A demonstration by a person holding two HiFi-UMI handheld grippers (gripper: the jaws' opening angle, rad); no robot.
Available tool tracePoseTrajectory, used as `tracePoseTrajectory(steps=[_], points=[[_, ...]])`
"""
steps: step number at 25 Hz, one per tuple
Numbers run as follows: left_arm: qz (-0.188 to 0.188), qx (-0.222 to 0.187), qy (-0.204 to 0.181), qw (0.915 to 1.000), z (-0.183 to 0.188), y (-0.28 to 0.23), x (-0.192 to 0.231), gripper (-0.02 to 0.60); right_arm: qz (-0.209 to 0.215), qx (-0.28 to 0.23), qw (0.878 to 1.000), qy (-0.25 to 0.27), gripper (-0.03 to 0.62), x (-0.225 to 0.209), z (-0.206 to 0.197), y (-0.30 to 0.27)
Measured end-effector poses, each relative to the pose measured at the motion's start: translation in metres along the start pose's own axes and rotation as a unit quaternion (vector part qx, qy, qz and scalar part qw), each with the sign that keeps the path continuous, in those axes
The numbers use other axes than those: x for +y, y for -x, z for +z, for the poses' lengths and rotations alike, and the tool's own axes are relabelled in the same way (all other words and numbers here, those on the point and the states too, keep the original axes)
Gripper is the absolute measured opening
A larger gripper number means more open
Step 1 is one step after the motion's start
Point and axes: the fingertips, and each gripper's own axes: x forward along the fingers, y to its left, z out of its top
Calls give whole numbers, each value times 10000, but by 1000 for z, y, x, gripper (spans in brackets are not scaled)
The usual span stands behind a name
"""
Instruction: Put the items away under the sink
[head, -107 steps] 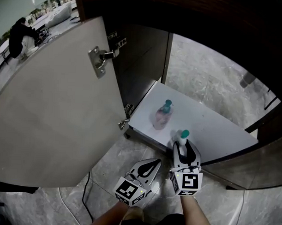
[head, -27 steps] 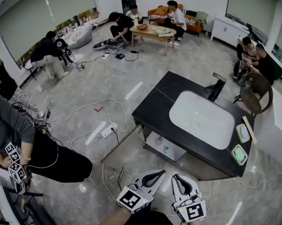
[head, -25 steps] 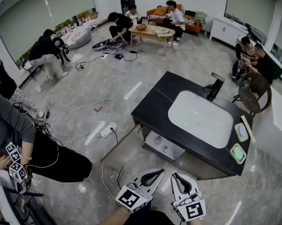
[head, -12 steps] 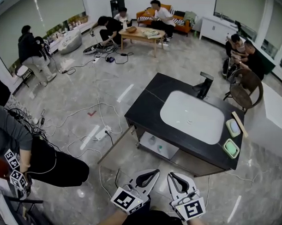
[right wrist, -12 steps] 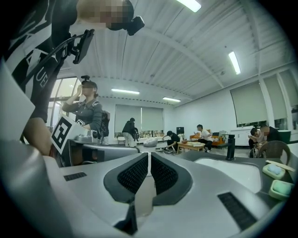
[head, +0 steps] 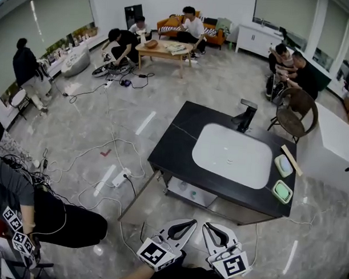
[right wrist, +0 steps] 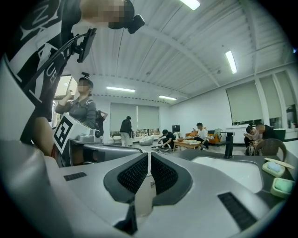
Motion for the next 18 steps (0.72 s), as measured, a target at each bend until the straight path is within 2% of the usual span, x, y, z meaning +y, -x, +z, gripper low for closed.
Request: tracePoseTrajectory(steps=[8,12,18], points=[[-612,210,-103,9979,6,-31,25,6,-559,-66,9984,-79,41,-26,4,-20],[-729,165,-55,9972,13,-46,22,6,-700,-24,9975,-62,41,-35,6,-11],[-673,154,-63,9976,14,-77,7,6,-561,-119,9981,245,41,-63,14,7]])
